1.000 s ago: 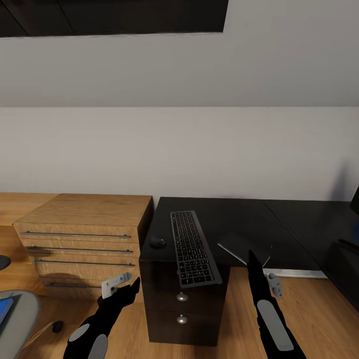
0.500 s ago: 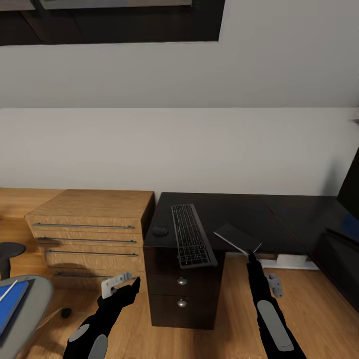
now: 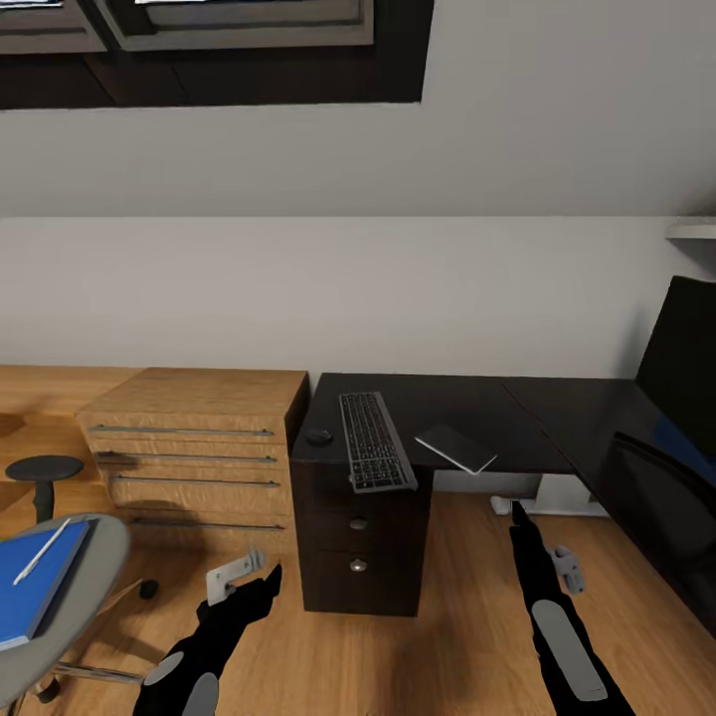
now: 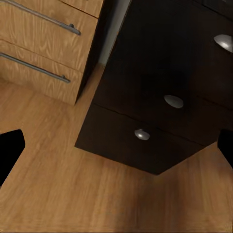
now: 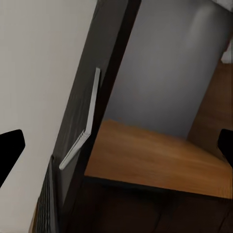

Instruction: In the bedroom, organize the workspace by keeping the computer under the desk, ensuring the monitor is on the desk, placing the keyboard on the desk next to the monitor, placing the mouse on the desk next to the keyboard, moving the folder from the swivel chair onto the desk next to the mouse, stacking the notebook on top of the folder with the pen on top of the notebook, and positioning the swivel chair next to the desk.

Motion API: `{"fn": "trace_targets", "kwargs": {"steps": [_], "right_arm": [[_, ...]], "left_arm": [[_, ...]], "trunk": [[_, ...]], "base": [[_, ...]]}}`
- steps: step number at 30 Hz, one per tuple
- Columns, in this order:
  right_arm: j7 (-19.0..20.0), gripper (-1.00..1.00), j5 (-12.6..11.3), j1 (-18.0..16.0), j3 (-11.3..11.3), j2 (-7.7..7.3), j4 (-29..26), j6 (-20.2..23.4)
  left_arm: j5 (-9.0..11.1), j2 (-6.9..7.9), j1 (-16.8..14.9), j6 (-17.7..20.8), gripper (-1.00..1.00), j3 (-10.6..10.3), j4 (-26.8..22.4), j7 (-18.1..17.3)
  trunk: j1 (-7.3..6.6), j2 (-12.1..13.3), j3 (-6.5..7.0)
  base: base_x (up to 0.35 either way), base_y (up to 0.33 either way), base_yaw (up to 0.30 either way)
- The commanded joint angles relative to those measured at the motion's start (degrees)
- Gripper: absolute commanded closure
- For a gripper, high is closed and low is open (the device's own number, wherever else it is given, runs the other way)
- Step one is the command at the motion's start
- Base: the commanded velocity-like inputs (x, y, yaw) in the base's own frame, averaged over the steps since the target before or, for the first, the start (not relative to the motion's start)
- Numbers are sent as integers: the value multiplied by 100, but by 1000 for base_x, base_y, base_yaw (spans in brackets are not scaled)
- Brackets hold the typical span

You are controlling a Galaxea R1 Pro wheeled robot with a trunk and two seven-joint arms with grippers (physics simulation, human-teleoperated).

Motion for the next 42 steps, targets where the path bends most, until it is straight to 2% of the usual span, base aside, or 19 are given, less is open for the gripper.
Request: {"fn": "trace_targets", "kwargs": {"steps": [1, 8, 12, 13, 19, 20, 21, 24, 28, 30, 31, 32, 35, 39, 42], "right_arm": [[0, -100, -56, -3, -1, -15, -3, -17], [27, -100, 0, 0, 36, -77, 86, -38], [36, -100, 203, 4, 42, -105, 832, -47], [42, -100, 379, 3, 42, -141, 1259, -60], [40, -100, 1223, 2, 49, -238, 2301, -279], [25, -100, 1663, -1, 41, -260, 2773, -527], [19, -100, 1891, 0, 36, -274, 3116, -743], [15, -100, 2102, 0, 31, -285, 3619, -1122], [12, -100, 2238, 1, 37, -280, 4168, -1614], [11, -100, 2283, 2, 40, -272, 4442, -1885], [12, -100, 2306, 3, 46, -270, 4551, -2003], [19, -100, 2343, 4, 61, -266, 4650, -2107], [24, -100, 2472, 1, 71, -263, 4714, -2175], [36, -100, 2715, 2, 74, -261, 4740, -2209], [45, -100, 3024, 2, 76, -251, 4753, -2232]], "left_arm": [[59, 0, -5, 17, -100, -2, 22, 51], [55, 24, 71, 18, -100, 23, 153, 53], [44, 44, 239, 0, -100, 36, 488, 60], [34, 50, 273, -6, -100, 39, 689, 66], [20, 76, 317, -25, -100, 43, 1302, 110], [14, 86, 325, -77, -100, 40, 1590, 165], [12, 86, 328, -152, -100, 37, 1774, 223], [7, 87, 331, -341, -100, 30, 2086, 333], [-19, 90, 332, -769, -100, 12, 2600, 466], [-66, 102, 333, -1212, -100, 18, 3129, 511], [-94, 121, 333, -1551, -100, 21, 3539, 524], [-121, 168, 333, -2103, -100, 19, 4099, 530], [-135, 208, 336, -2732, -100, 17, 4644, 530], [-142, 227, 340, -3039, -100, 14, 5028, 530], [-157, 269, 340, -3162, -100, 11, 5232, 530]], "trunk": [[-3, -3, -6], [-3, -3, -6], [-90, 157, 66], [-112, 197, 84], [-244, 438, 191], [-266, 478, 209], [-288, 518, 227], [-354, 638, 281], [-442, 799, 353], [-486, 879, 389], [-508, 919, 407], [-530, 959, 425], [-596, 1080, 479], [-683, 1240, 551], [-749, 1360, 604]], "base": [[-153, -52, 0], [-51, -17, 0], [-10, -3, 0], [-4, -1, 0], [-2, -1, 0], [0, 0, 0], [0, 0, 0], [0, 0, 0], [0, 0, 0], [0, 0, 0], [0, 0, 0], [0, 0, 0], [0, 0, 0], [0, 0, 0], [0, 0, 0]]}}
